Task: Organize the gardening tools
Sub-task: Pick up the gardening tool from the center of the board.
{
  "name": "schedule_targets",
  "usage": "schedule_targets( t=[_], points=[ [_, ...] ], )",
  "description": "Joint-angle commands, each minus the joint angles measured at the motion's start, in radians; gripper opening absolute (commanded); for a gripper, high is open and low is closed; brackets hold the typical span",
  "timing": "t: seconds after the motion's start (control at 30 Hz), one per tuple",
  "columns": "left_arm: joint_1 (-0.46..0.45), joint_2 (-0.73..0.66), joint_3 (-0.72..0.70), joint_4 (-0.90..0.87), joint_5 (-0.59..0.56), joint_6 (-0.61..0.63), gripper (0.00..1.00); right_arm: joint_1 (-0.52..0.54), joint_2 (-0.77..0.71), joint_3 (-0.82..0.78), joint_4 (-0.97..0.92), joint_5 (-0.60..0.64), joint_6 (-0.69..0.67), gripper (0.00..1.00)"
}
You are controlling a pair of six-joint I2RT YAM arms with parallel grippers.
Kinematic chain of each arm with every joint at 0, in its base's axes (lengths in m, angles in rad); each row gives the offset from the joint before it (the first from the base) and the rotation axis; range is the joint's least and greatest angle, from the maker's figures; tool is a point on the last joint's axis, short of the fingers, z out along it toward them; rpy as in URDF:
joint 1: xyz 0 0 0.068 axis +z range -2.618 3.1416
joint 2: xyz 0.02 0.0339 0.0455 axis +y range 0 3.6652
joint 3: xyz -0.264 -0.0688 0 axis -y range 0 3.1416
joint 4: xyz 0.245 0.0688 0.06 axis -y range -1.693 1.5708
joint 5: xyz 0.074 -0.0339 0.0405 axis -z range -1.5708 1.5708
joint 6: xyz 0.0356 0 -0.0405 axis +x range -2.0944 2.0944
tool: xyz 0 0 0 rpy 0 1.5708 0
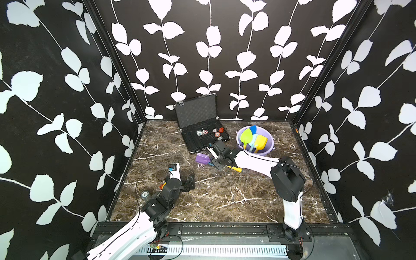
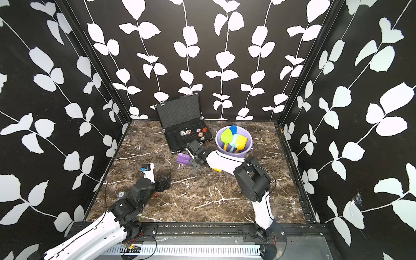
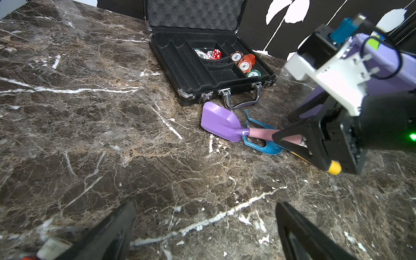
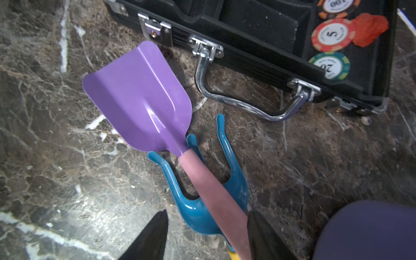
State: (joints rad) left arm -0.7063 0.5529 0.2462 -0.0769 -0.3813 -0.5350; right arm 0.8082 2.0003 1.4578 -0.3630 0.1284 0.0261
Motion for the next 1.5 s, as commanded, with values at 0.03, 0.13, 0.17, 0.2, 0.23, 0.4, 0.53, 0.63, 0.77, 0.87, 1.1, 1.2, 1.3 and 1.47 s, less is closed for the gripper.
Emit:
schedule_targets(
  t=[0.03,0.13,0.17,0.2,0.23,0.4,0.53,0.63,0.77,0.87,1.1,1.2,1.3,1.47],
  points=[
    [-0.001,-0.01,-0.008,0.01,-0.012,0.002,0.99,-0.018,0.051,0.066,-0.06,-0.062,-0.051,0.59],
    [-0.001,-0.012,-0.01,0.008,-0.02,0.011,0.99,-0.027,0.084,0.102,-0.088,-0.061,-0.065,0.6],
    [-0.001,-0.012,-0.009,0.006,-0.023,0.015,0.99,-0.031,0.091,0.113,-0.096,-0.057,-0.068,0.6],
    [-0.001,-0.012,-0.007,0.004,-0.026,0.019,0.99,-0.033,0.099,0.119,-0.103,-0.056,-0.07,0.6],
    [-0.001,-0.012,-0.005,0.003,-0.029,0.021,0.99,-0.035,0.104,0.125,-0.107,-0.056,-0.073,0.6],
    [-0.001,-0.012,-0.004,0.008,-0.041,0.031,0.99,-0.036,0.123,0.137,-0.121,-0.072,-0.085,0.59],
    [-0.001,-0.01,-0.001,0.009,-0.044,0.034,0.99,-0.037,0.14,0.155,-0.148,-0.102,-0.095,0.56],
    [-0.001,-0.013,-0.001,0.008,-0.044,0.033,0.99,-0.037,0.145,0.162,-0.16,-0.127,-0.099,0.54],
    [-0.001,-0.012,0.001,0.008,-0.044,0.033,0.99,-0.035,0.146,0.162,-0.173,-0.159,-0.101,0.48],
    [-0.001,-0.014,0.004,0.008,-0.042,0.032,0.99,-0.03,0.142,0.156,-0.188,-0.19,-0.103,0.43],
    [-0.001,-0.013,0.002,0.009,-0.042,0.027,0.99,0.006,0.106,0.123,-0.202,-0.2,-0.112,0.33],
    [-0.001,-0.015,0.0,0.008,-0.039,0.023,0.99,0.019,0.104,0.121,-0.204,-0.176,-0.114,0.35],
    [-0.001,-0.019,-0.002,0.011,-0.035,0.017,0.99,0.024,0.119,0.124,-0.207,-0.163,-0.115,0.38],
    [-0.001,-0.027,-0.005,0.01,-0.034,0.013,0.99,0.033,0.148,0.138,-0.221,-0.144,-0.119,0.35]
  ],
)
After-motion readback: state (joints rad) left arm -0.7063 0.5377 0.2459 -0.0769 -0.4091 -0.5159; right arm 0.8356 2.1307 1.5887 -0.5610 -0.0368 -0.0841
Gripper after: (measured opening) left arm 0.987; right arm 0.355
